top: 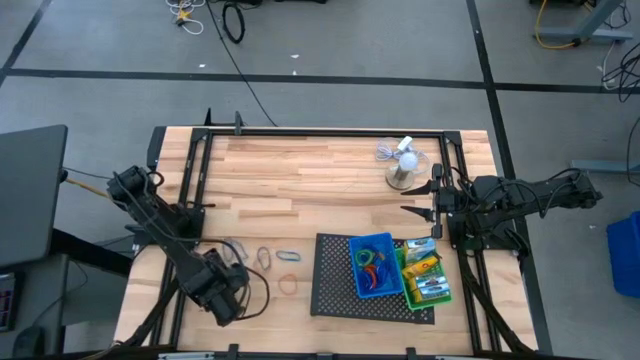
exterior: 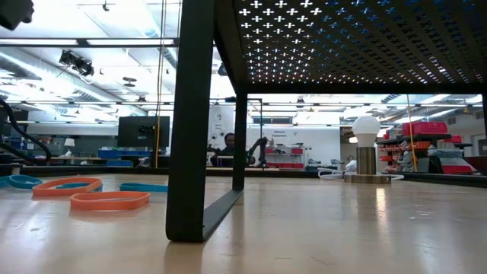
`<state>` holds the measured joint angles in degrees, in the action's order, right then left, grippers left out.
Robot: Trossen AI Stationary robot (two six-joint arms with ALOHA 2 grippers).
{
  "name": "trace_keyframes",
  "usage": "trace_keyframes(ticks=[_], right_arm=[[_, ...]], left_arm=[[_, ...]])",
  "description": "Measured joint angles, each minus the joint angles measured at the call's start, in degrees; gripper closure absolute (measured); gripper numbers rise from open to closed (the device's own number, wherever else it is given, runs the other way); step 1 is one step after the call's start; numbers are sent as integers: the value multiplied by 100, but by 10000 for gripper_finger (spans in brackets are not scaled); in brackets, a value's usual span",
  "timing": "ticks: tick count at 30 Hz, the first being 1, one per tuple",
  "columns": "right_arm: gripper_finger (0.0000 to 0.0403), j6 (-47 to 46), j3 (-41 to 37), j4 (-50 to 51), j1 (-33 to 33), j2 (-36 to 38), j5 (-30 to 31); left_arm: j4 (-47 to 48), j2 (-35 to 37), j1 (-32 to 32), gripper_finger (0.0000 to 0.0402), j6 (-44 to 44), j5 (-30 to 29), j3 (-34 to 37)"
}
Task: Pick & Place Office Desk Supplies
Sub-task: Put the blue rubber band into the black bin, then adjust the black bin on the shelf
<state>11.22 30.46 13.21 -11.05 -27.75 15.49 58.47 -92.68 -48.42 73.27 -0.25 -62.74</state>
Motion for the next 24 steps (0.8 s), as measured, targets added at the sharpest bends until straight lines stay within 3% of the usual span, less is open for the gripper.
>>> trace_keyframes(ticks=[7,10,21,24], right_arm=[[242,0,0,60,-1,2,-2],[242,0,0,63,-2,0,-2],[242,-44,0,81,-2,0,-4],[242,-44,0,81,-1,0,-3]], left_arm=[[38,-2,-82,195,173,-27,7],[-125,0,-70,155,130,-230,7],[17,4,-268,146,325,-130,7],[489,5,-333,145,436,-75,7]])
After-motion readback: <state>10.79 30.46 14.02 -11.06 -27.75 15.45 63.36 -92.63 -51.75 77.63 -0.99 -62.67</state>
